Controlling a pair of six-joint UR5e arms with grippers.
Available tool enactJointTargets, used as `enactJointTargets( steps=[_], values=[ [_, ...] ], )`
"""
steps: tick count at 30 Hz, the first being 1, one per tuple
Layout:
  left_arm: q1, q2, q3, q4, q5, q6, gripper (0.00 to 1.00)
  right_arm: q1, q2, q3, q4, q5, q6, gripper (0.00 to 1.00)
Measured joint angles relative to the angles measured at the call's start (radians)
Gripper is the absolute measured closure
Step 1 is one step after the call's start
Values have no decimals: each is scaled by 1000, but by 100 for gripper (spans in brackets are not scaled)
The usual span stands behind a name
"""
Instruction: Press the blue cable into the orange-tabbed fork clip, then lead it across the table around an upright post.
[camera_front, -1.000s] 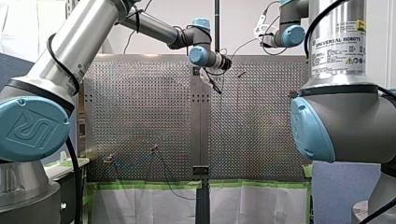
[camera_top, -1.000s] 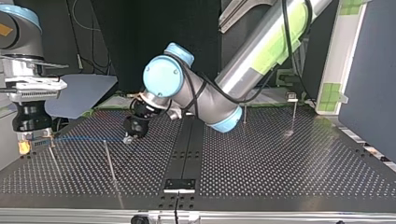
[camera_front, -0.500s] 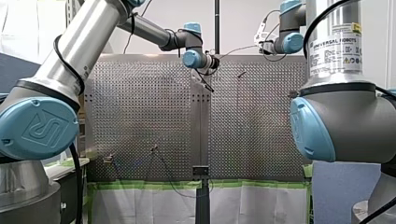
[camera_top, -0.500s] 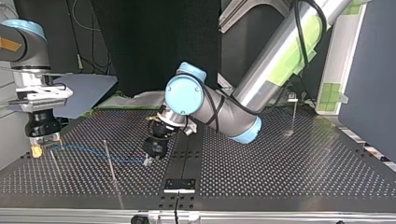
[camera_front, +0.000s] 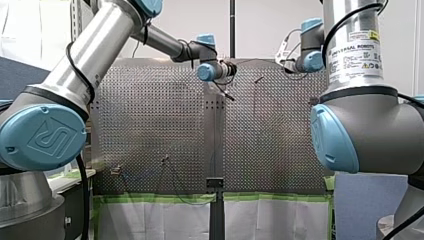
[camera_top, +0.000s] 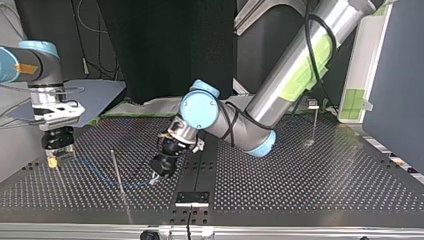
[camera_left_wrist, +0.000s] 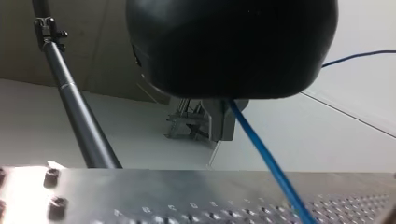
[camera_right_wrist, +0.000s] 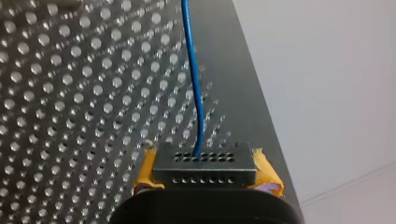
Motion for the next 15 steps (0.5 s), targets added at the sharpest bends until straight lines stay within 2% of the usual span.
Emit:
enactJointTargets(
  steps=[7,12,15],
  values=[
    [-15,-58,0,1,-24,58,100,-18,43,0,-25,1,1,100],
    [-20,-98,1,8,-38,104,100,-25,75,1,-35,1,2,100],
    [-20,-105,1,18,-40,114,100,-27,95,1,-42,2,2,100]
  ],
)
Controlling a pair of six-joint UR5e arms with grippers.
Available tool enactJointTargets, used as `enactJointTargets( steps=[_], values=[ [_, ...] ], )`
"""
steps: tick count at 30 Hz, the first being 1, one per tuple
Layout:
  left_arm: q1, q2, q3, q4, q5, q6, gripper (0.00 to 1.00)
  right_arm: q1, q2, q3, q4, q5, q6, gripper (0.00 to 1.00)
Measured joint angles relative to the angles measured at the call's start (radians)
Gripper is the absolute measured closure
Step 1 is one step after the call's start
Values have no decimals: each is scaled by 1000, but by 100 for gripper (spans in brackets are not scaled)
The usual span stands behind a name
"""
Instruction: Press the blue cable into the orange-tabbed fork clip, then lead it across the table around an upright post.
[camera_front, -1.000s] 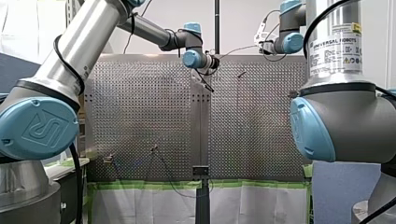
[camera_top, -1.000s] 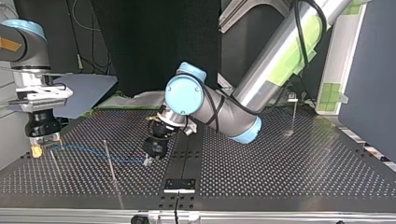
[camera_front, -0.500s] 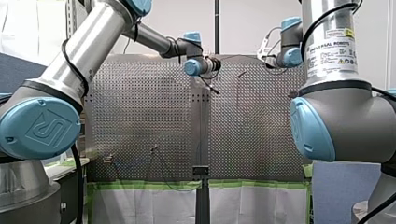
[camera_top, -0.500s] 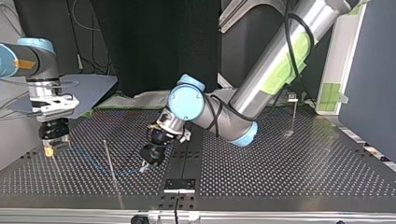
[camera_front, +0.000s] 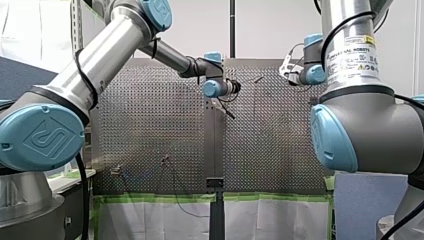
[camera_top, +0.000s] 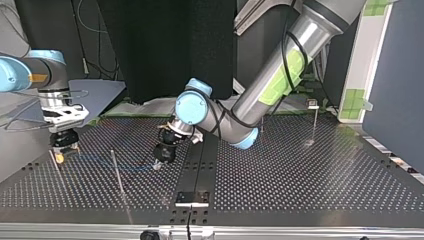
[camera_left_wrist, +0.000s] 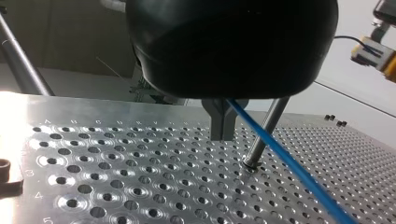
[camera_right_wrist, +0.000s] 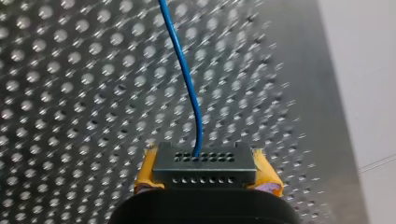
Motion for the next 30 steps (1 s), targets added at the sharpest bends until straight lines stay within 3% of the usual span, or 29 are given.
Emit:
enactJointTargets(
  steps=[5,10,12,13,15,16,17,19,21,30],
  values=[
    [5,-3,0,12,-2,7,100,2,43,0,-13,1,-1,100],
    [10,-21,0,12,0,21,90,8,95,1,-22,16,-7,100],
    [10,-38,0,9,0,26,74,9,116,2,-24,23,-11,100],
    [9,-46,0,9,0,28,74,8,125,4,-25,27,-15,100],
    [8,-59,0,8,-8,33,55,4,145,9,-32,34,-26,100],
    [7,-62,0,8,-13,36,55,2,154,10,-34,36,-32,100],
    [7,-64,0,7,-20,40,40,0,163,12,-37,38,-37,100],
    [7,-67,0,6,-36,46,36,-3,185,13,-41,42,-47,100],
    [8,-68,0,3,-52,50,20,-2,208,14,-46,46,-54,100],
    [12,-69,0,-22,-139,118,20,3,305,15,-72,95,-67,100]
  ],
)
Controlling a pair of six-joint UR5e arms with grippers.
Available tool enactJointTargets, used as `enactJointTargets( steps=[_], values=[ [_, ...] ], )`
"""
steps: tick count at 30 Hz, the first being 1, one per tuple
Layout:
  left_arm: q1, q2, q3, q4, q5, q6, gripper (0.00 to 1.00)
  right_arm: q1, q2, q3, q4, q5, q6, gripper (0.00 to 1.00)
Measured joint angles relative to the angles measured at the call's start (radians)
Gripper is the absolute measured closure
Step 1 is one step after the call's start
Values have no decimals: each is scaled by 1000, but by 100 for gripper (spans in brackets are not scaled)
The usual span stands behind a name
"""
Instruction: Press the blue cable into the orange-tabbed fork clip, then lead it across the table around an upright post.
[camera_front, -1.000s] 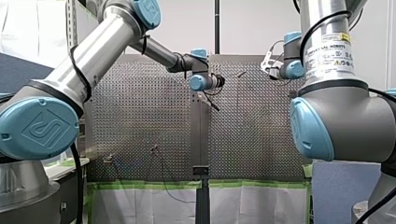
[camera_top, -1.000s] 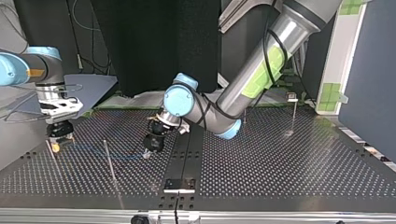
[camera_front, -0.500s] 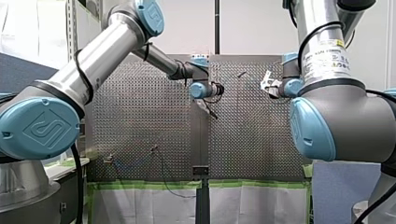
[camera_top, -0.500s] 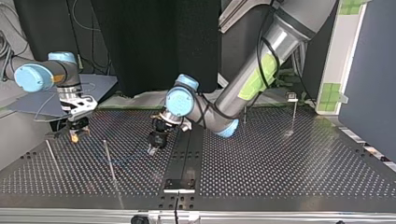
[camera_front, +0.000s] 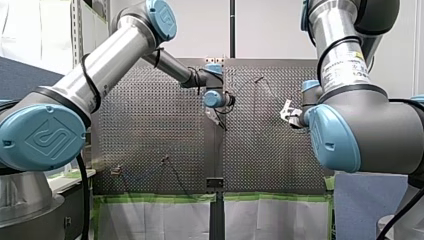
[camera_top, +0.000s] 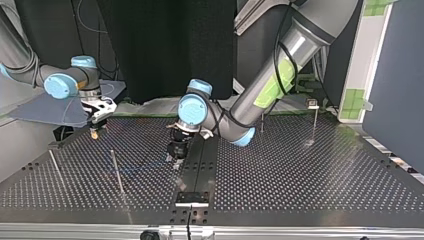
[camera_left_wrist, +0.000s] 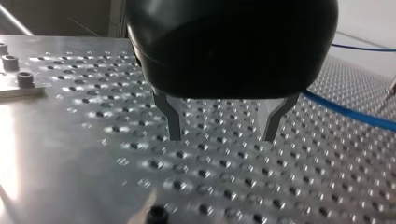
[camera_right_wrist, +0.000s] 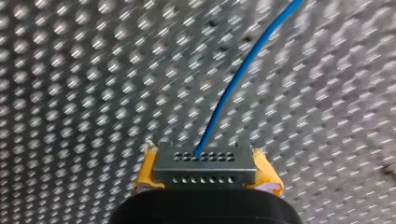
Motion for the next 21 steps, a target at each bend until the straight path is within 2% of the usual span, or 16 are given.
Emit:
enactJointTargets(
  steps=[5,14,21],
  values=[
    [0,0,0,0,-27,21,20,2,40,1,-8,14,-1,100],
    [-6,0,0,3,-30,25,20,1,100,25,-39,46,-7,100],
    [-5,0,0,7,-45,43,20,-2,163,27,-67,66,-13,100]
  ],
)
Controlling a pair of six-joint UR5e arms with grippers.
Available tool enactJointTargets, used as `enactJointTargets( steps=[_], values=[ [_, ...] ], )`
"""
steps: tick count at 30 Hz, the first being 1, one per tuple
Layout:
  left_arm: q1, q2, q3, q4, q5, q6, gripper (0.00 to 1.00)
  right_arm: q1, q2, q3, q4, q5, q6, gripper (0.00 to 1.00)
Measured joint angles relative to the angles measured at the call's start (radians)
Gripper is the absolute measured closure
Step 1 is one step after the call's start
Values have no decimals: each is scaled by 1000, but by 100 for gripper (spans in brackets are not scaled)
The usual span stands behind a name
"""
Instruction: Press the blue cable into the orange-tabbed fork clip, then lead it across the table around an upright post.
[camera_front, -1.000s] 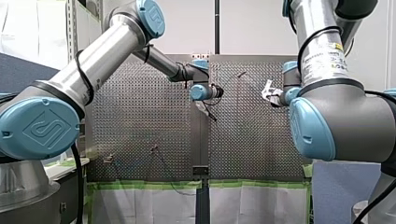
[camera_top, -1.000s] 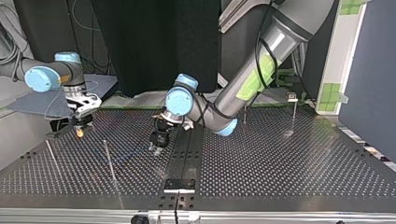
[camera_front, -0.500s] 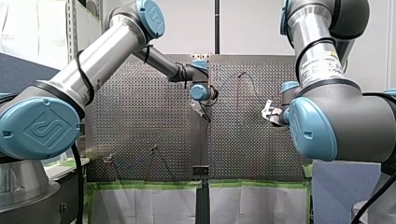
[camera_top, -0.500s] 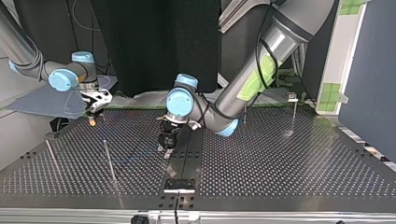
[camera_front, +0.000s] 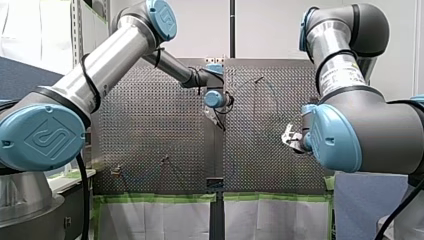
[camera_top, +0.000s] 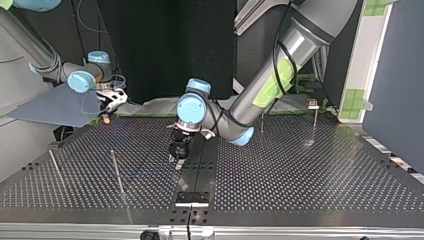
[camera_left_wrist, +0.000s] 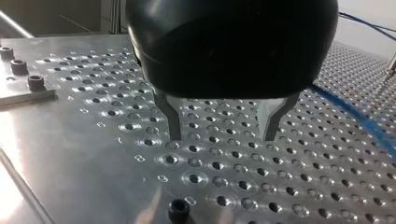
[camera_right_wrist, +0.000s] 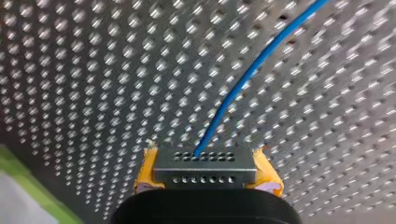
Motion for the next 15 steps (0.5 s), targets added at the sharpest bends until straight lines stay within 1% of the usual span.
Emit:
enactJointTargets(
  steps=[8,12,15],
  values=[
    [-1,0,0,8,-5,3,20,-13,66,0,-43,4,-6,100],
    [-3,0,0,11,-5,5,20,-26,107,0,-58,5,-19,100],
    [-4,0,0,11,-3,5,20,-35,130,0,-67,5,-24,100]
  ],
)
